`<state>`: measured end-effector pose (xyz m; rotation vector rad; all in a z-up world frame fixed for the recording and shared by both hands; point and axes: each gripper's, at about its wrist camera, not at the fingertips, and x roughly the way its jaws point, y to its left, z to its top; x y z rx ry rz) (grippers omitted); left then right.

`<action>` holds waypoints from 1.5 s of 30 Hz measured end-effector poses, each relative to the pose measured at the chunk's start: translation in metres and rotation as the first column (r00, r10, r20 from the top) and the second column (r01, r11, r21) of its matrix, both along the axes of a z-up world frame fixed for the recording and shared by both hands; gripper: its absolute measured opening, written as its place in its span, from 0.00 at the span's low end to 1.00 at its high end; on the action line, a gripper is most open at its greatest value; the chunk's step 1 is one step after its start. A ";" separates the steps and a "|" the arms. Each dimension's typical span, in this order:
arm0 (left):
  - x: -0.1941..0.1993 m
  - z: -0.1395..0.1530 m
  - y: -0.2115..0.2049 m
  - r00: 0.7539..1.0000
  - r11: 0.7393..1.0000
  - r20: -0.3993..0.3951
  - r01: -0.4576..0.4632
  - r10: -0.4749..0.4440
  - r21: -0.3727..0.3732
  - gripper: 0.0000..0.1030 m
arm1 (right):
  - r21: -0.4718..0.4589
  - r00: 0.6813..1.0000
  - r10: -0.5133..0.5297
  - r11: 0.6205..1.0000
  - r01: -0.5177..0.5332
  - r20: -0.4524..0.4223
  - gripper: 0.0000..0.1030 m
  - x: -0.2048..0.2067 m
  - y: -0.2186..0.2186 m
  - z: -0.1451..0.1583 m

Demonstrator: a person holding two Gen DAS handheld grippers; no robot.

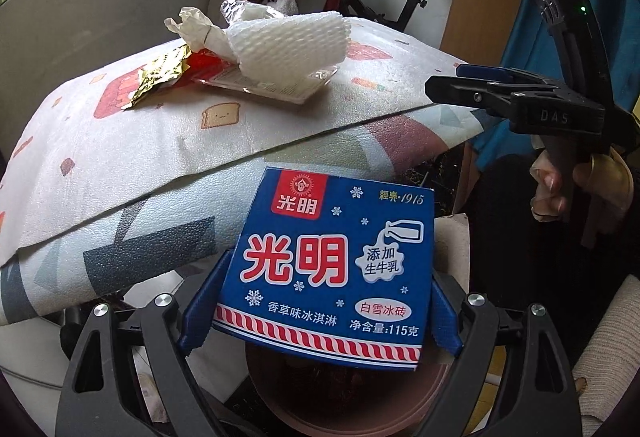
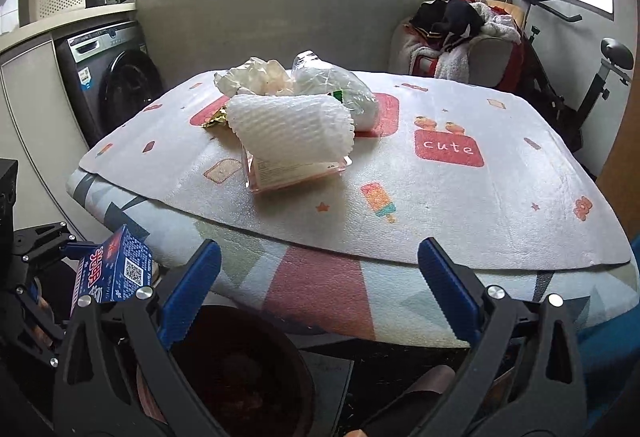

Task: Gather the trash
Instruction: 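Lower the blue box into the dark bin and open the left tool, then grasp the white foam net sleeve with the right tool and lift it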

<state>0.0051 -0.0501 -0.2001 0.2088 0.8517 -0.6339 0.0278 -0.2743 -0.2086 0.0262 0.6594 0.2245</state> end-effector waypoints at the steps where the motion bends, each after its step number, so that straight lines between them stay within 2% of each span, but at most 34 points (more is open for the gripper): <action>1: 0.001 -0.001 0.000 1.000 1.000 -0.005 -0.005 0.005 0.000 0.89 | -0.003 1.000 0.003 1.000 -0.003 0.000 0.94 -0.001 0.001 0.000; 2: 0.002 -0.001 0.001 1.000 1.000 -0.007 -0.010 0.010 0.000 0.94 | -0.008 1.000 0.005 1.000 -0.005 0.000 0.94 -0.001 0.002 0.000; 9: 0.001 0.000 0.004 1.000 1.000 -0.003 -0.031 0.031 -0.002 0.94 | -0.012 1.000 0.006 1.000 -0.006 -0.005 0.94 -0.001 0.005 -0.001; 15: 0.006 0.009 0.019 0.992 0.992 0.018 -0.124 0.125 -0.022 0.94 | -0.053 1.000 -0.017 0.998 0.016 -0.014 0.94 0.001 0.008 -0.002; 18: 0.015 0.018 0.033 0.981 0.980 0.011 -0.195 0.196 -0.050 0.94 | -0.061 1.000 -0.012 0.998 0.011 -0.021 0.94 0.003 0.008 0.003; 23: 0.032 0.035 0.053 0.959 0.962 0.070 -0.273 0.274 -0.028 0.94 | -0.109 0.999 -0.014 0.994 0.009 -0.047 0.94 0.017 0.009 0.016; 29: 0.054 0.061 0.080 0.921 0.929 0.130 -0.357 0.368 -0.102 0.94 | -0.109 0.995 0.102 0.989 -0.100 0.016 0.95 0.042 0.018 0.045; 33: 0.072 0.080 0.097 0.900 0.908 0.150 -0.383 0.409 -0.172 0.94 | -0.170 0.978 0.206 0.965 -0.201 0.017 0.94 0.071 0.037 0.054; 37: 0.089 0.094 0.109 0.887 0.894 0.152 -0.409 0.436 -0.181 0.94 | -0.268 0.958 0.283 0.921 -0.284 -0.042 0.94 0.104 0.062 0.055; 40: 0.097 0.099 0.112 0.901 0.907 0.144 -0.384 0.409 -0.175 0.94 | -0.394 0.961 0.271 0.879 -0.270 -0.055 0.94 0.124 0.082 0.050; 45: 0.104 0.095 0.105 0.926 0.930 0.120 -0.340 0.357 -0.139 0.94 | -0.433 0.947 0.314 0.847 -0.308 -0.060 0.94 0.146 0.104 0.043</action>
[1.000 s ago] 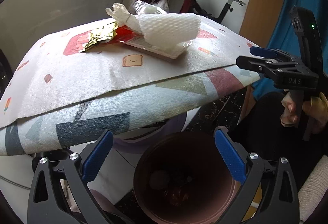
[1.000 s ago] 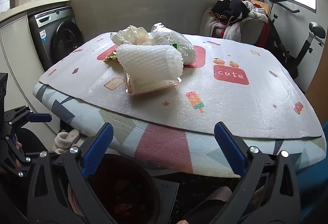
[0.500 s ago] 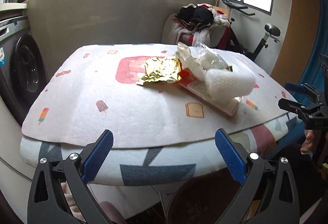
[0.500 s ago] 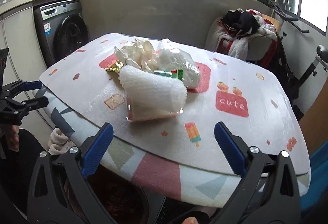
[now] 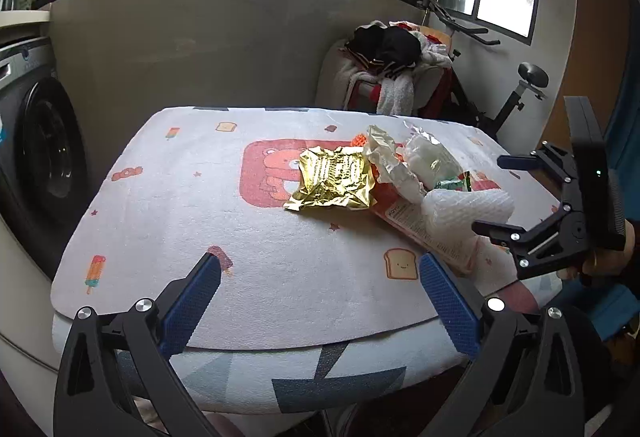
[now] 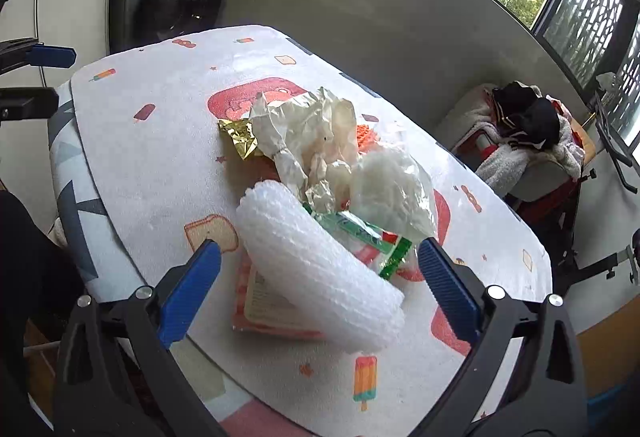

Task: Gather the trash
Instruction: 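Grasp the white foam net sleeve with the right tool and lift it, then grasp the crumpled white paper with the left tool while the right tool holds the foam sleeve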

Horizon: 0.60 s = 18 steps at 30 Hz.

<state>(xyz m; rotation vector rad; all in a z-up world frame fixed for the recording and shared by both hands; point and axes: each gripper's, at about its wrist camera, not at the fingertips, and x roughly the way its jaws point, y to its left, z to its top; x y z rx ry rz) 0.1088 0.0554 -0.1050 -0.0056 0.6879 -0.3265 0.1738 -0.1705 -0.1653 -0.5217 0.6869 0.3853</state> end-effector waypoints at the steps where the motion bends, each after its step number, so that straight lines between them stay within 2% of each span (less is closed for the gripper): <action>1: 0.002 -0.003 0.000 1.000 1.000 -0.013 0.003 -0.003 -0.011 0.94 | -0.020 1.000 0.000 1.000 0.000 -0.003 0.94 0.005 0.004 -0.004; 4: 0.009 -0.010 0.001 0.998 0.999 -0.056 -0.018 0.015 -0.040 0.94 | -0.070 0.999 0.009 0.997 -0.012 -0.042 0.93 0.013 0.009 -0.018; 5: 0.010 -0.011 0.002 0.997 0.998 -0.068 -0.024 0.020 -0.052 0.94 | -0.058 0.998 0.031 0.998 -0.034 -0.058 0.80 0.009 0.009 -0.021; 6: 0.011 -0.013 0.002 0.996 0.998 -0.083 -0.036 0.031 -0.058 0.94 | -0.048 0.996 0.049 0.997 -0.052 -0.076 0.49 0.005 0.008 -0.023; 8: 0.013 -0.014 0.001 0.993 0.997 -0.099 -0.063 0.057 -0.055 0.94 | -0.030 0.995 0.059 0.998 -0.061 -0.075 0.41 -0.006 0.004 -0.021; 9: 0.014 -0.014 0.001 0.993 0.996 -0.105 -0.064 0.058 -0.059 0.94 | 0.001 0.995 0.073 0.997 -0.073 -0.071 0.32 -0.012 0.000 -0.017; 13: 0.025 -0.010 -0.009 0.993 0.997 -0.112 -0.052 0.045 -0.054 0.94 | 0.127 0.998 0.038 0.991 -0.032 -0.043 0.28 -0.028 -0.025 0.006; 18: 0.054 0.000 -0.034 0.994 0.995 -0.112 0.002 -0.013 -0.097 0.94 | 0.291 0.993 -0.120 0.950 0.113 0.008 0.28 -0.035 -0.071 0.032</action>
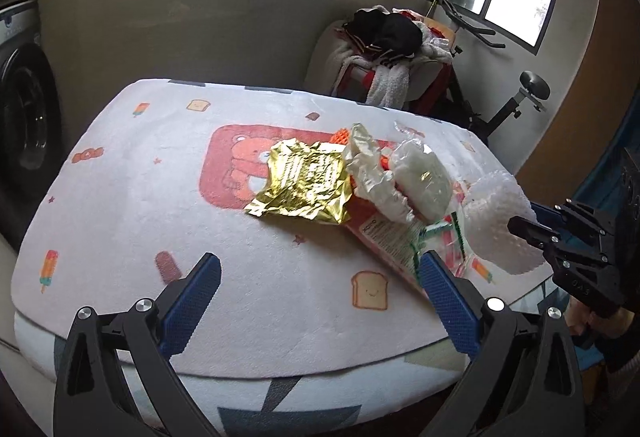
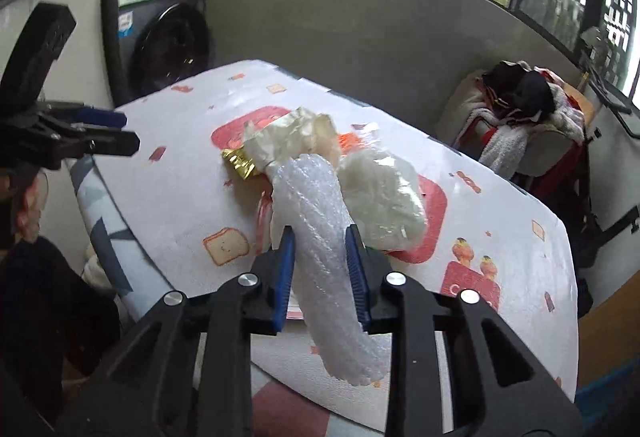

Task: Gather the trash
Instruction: 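Grasp the crumpled white paper with the left tool while the right tool holds the foam sleeve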

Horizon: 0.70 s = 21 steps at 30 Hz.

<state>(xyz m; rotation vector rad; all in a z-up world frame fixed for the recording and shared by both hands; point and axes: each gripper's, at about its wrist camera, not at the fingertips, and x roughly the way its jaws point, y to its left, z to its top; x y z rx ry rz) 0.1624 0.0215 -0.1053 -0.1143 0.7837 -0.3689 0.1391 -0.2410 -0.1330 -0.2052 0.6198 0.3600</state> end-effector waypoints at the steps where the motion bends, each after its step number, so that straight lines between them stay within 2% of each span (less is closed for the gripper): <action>1: 0.008 0.001 -0.006 1.000 1.000 -0.004 0.007 -0.007 -0.009 0.94 | 0.026 0.999 -0.033 0.999 0.033 0.006 0.28 0.000 -0.009 0.002; 4: 0.033 -0.002 -0.026 0.999 0.999 -0.033 0.019 -0.020 -0.031 0.87 | 0.084 0.992 -0.124 0.989 0.122 0.016 0.27 0.000 -0.031 0.005; 8: 0.070 -0.014 -0.048 0.996 0.999 -0.082 -0.023 0.019 -0.040 0.86 | 0.167 0.979 -0.204 0.965 0.202 -0.003 0.27 -0.006 -0.057 0.000; 11: 0.092 -0.025 -0.063 0.993 0.999 -0.107 -0.051 0.049 -0.012 0.86 | 0.186 0.973 -0.232 0.955 0.230 -0.015 0.27 -0.015 -0.067 -0.010; 15: 0.110 -0.038 -0.084 0.991 0.995 -0.110 -0.066 0.073 0.071 0.84 | 0.174 0.970 -0.242 0.954 0.244 -0.034 0.27 -0.026 -0.073 -0.023; 18: 0.116 -0.043 -0.091 0.991 0.989 -0.107 -0.061 0.076 0.131 0.72 | 0.174 0.969 -0.245 0.953 0.248 -0.036 0.27 -0.032 -0.077 -0.028; 21: 0.115 -0.044 -0.088 0.992 0.990 -0.111 -0.051 0.066 0.133 0.49 | 0.191 0.966 -0.255 0.947 0.258 -0.038 0.27 -0.034 -0.081 -0.029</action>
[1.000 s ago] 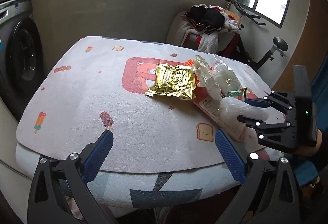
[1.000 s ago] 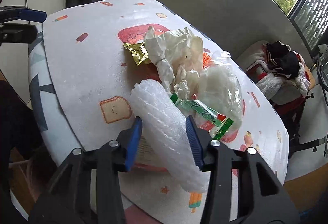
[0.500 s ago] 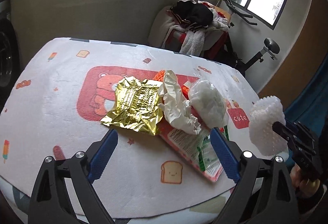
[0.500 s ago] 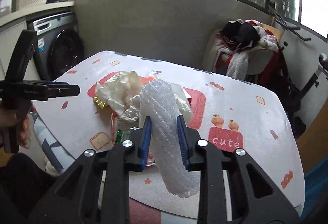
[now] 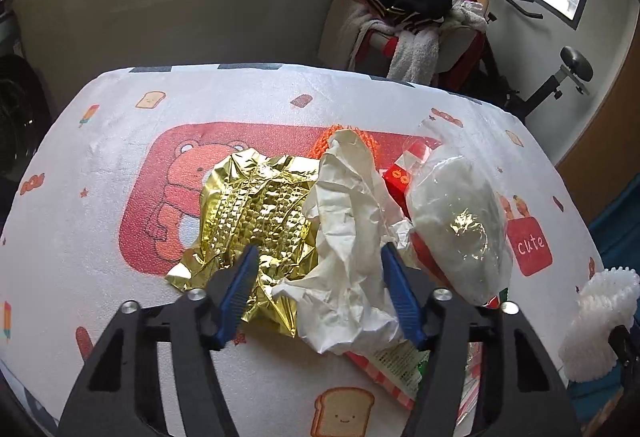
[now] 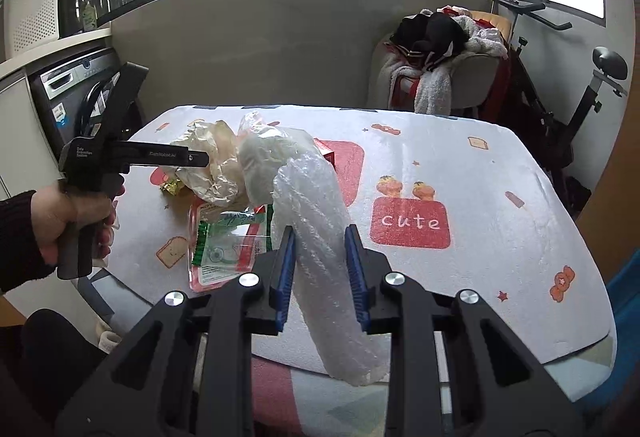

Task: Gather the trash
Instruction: 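Grasp the crumpled white paper with the left tool while the right tool holds the foam sleeve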

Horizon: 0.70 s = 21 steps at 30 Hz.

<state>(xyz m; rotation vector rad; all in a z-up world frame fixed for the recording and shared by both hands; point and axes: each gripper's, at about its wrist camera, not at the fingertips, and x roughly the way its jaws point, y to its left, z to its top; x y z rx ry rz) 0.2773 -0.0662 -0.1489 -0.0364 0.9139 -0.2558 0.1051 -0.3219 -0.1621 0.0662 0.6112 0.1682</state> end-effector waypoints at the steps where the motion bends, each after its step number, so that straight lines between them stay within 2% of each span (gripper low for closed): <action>1: -0.002 0.001 0.003 1.000 1.000 0.000 0.001 -0.001 0.001 0.40 | 0.008 1.000 -0.004 1.000 0.004 0.002 0.27 0.000 -0.001 0.000; 5: -0.015 0.015 0.013 0.999 1.000 0.036 0.021 -0.021 0.006 0.34 | 0.014 1.000 -0.004 1.000 0.004 0.025 0.27 -0.004 0.002 0.006; 15: -0.068 0.065 0.036 0.986 0.996 0.141 0.088 -0.091 0.028 0.32 | 0.010 0.998 0.018 1.000 -0.018 0.059 0.27 -0.023 0.023 0.029; 18: -0.092 0.073 0.042 0.981 0.993 0.157 0.114 -0.117 0.028 0.31 | 0.002 0.997 0.030 1.000 -0.030 0.069 0.27 -0.031 0.031 0.036; 21: -0.112 0.074 0.046 0.975 0.988 0.159 0.151 -0.156 0.042 0.24 | -0.010 0.997 0.040 0.999 -0.040 0.072 0.27 -0.037 0.038 0.039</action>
